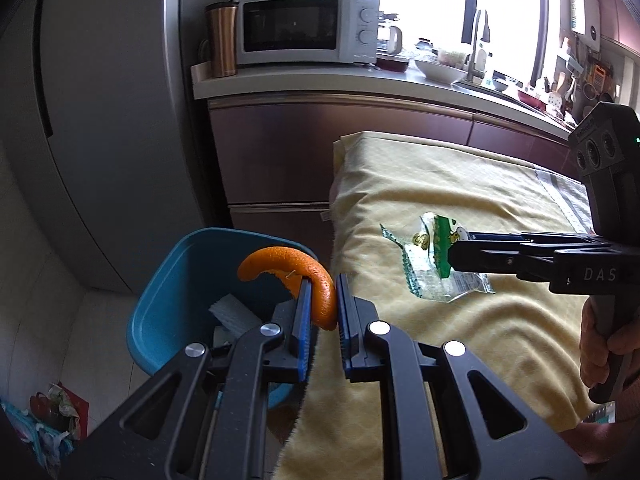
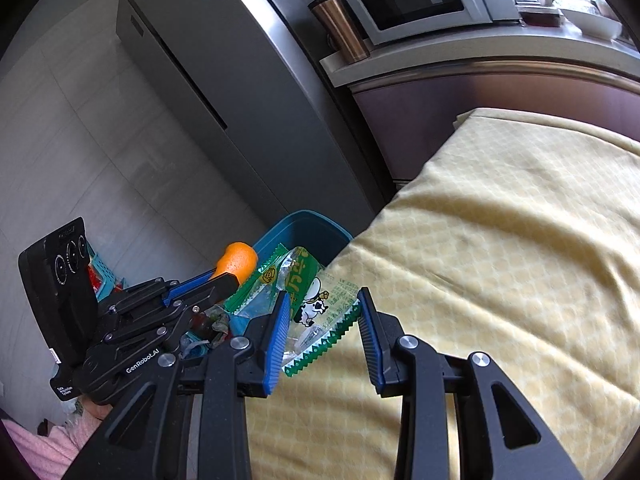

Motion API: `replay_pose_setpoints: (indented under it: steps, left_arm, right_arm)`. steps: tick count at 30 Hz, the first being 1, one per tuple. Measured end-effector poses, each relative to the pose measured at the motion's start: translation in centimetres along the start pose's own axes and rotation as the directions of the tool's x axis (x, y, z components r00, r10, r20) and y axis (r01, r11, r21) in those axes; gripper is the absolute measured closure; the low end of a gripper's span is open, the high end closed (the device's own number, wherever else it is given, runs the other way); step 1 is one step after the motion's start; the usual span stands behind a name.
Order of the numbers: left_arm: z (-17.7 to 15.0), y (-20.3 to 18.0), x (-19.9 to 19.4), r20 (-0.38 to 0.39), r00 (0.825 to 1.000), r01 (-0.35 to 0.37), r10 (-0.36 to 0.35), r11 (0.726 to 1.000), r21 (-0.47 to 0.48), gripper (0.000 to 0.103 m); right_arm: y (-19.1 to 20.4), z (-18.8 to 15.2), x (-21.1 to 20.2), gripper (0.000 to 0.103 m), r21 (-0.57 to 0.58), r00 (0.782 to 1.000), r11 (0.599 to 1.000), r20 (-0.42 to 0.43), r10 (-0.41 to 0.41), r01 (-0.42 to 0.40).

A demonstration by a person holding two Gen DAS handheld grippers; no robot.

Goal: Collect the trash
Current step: 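Carry the peel and wrapper over the blue bin while both tools open to drop them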

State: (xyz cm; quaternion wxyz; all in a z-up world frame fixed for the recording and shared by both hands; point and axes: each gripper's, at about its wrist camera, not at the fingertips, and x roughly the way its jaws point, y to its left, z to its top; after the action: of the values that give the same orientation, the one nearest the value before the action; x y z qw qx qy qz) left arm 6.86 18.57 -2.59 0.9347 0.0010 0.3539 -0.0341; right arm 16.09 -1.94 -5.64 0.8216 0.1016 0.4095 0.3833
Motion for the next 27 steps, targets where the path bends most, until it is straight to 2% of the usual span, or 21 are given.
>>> replay_pose_setpoints:
  steps: [12,27]
  left_arm:
    - [-0.5,2.6,1.2,-0.026,0.999,-0.045,0.044,0.998,-0.04,0.091]
    - [-1.5,5.5,4.0,-0.089,0.993,-0.092,0.083,0.99,-0.103,0.091]
  right_arm:
    - [2.0,1.5,3.2,0.071,-0.069,0.999,0.998,-0.053,0.0,-0.004]
    - [4.2,3.0,8.6,0.071,-0.142,0.989,0.989,-0.14,-0.055,0.035]
